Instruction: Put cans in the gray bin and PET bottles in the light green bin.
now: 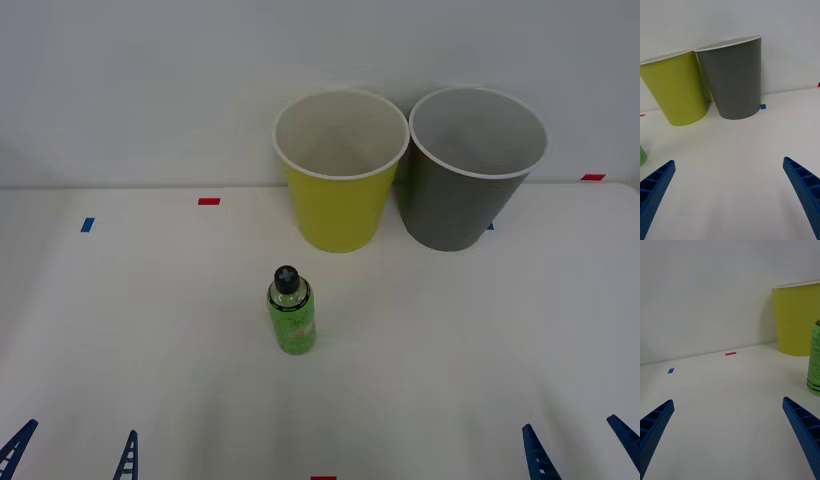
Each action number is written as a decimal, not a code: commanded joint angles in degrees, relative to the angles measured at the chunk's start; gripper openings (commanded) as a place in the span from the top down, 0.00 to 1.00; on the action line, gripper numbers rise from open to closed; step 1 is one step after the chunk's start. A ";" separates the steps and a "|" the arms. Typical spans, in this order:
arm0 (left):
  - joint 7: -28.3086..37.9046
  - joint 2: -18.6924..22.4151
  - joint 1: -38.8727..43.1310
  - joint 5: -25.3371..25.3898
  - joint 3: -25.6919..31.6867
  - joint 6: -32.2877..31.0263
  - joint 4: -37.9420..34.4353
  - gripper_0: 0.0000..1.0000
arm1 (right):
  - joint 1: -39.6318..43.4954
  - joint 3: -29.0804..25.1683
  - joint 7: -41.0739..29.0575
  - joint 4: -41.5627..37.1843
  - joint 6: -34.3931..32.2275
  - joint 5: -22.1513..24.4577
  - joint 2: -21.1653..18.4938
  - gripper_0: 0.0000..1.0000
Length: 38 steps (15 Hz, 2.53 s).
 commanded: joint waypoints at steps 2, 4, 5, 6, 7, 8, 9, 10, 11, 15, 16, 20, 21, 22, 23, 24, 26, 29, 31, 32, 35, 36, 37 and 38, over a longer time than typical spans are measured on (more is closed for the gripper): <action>0.00 0.00 0.00 0.00 0.00 0.00 0.00 0.00 | 0.00 0.00 0.00 0.00 0.00 0.00 0.00 0.00; 0.00 0.00 0.00 0.00 0.00 0.00 0.00 0.00 | 0.00 0.00 0.00 0.00 0.00 0.00 0.00 0.01; 0.00 0.00 0.00 0.00 0.00 0.00 0.00 0.00 | 0.00 0.00 0.00 0.00 0.00 0.00 0.00 0.00; 0.00 0.00 0.00 0.00 0.00 0.00 0.00 0.00 | 0.00 0.00 0.00 0.00 0.00 0.00 0.00 0.00; 0.00 0.00 0.00 0.00 0.00 0.00 0.00 0.00 | 0.00 0.00 0.00 0.00 0.00 0.00 0.00 0.00; 0.00 0.00 0.00 0.00 0.00 0.00 0.00 0.00 | 0.00 0.00 0.00 0.00 0.00 0.00 0.00 0.00; 0.00 0.00 0.00 0.00 0.00 0.00 0.00 0.00 | 0.00 0.00 0.00 0.00 0.00 0.00 0.00 0.00; 0.00 0.00 0.00 0.00 0.00 0.00 0.00 0.00 | 0.00 0.00 0.00 0.00 0.00 0.00 0.00 0.00; 0.00 0.00 0.00 0.00 0.00 0.00 0.00 0.00 | 0.00 0.00 0.00 0.00 0.00 0.00 0.00 0.00; 0.00 0.00 0.00 0.00 0.00 0.00 0.00 0.00 | 0.00 0.00 0.00 0.00 0.00 0.00 0.00 0.00; 0.00 0.00 0.00 0.00 0.00 0.00 0.00 0.00 | 0.00 0.00 0.00 0.00 0.00 0.00 0.00 0.00; 0.00 0.00 0.00 0.00 0.00 0.00 0.00 0.00 | 0.00 0.00 0.00 0.00 0.00 0.00 0.00 0.00; 0.00 0.00 0.00 0.00 0.00 0.00 0.00 0.00 | 0.00 0.00 0.00 0.00 0.00 0.00 0.00 0.00; 0.00 0.00 0.00 0.00 0.00 0.00 0.00 0.00 | 0.00 0.00 0.00 0.00 0.00 0.00 0.00 0.00; 0.00 0.00 0.00 0.00 0.00 0.00 0.00 0.00 | 0.00 0.00 0.00 0.00 0.00 0.00 0.00 0.00; 0.00 0.00 0.00 0.00 0.00 0.00 0.00 0.00 | 0.00 0.00 0.00 0.00 0.00 0.00 0.00 0.00; 0.00 0.00 0.00 0.00 0.00 0.00 0.00 0.00 | 0.00 0.00 0.00 0.00 0.00 0.00 0.00 0.00; 0.00 0.00 0.00 0.00 0.00 0.00 0.00 0.00 | 0.00 0.00 0.00 0.00 0.00 0.00 0.00 0.00; 0.00 0.00 0.00 0.00 0.00 0.00 0.00 0.00 | 0.00 0.00 0.00 0.00 0.00 0.00 0.00 0.00; 0.00 0.00 0.00 0.00 0.00 0.00 0.00 0.00 | 0.00 0.00 0.00 0.00 0.00 0.00 0.00 0.00; 0.00 0.00 0.00 0.00 0.00 0.00 0.00 0.00 | 0.00 0.00 0.00 0.00 0.00 0.00 0.00 0.00; 0.00 0.00 0.00 0.00 0.00 0.00 0.00 0.00 | 0.00 0.00 0.00 0.00 0.00 0.00 0.00 0.00; 0.00 0.00 0.00 0.00 0.00 0.00 0.00 0.00 | 0.00 0.00 0.00 0.00 0.00 0.00 0.00 0.00; 0.00 0.00 0.00 0.00 0.00 0.00 0.00 0.00 | 0.00 0.00 0.00 0.00 0.00 0.00 0.00 0.00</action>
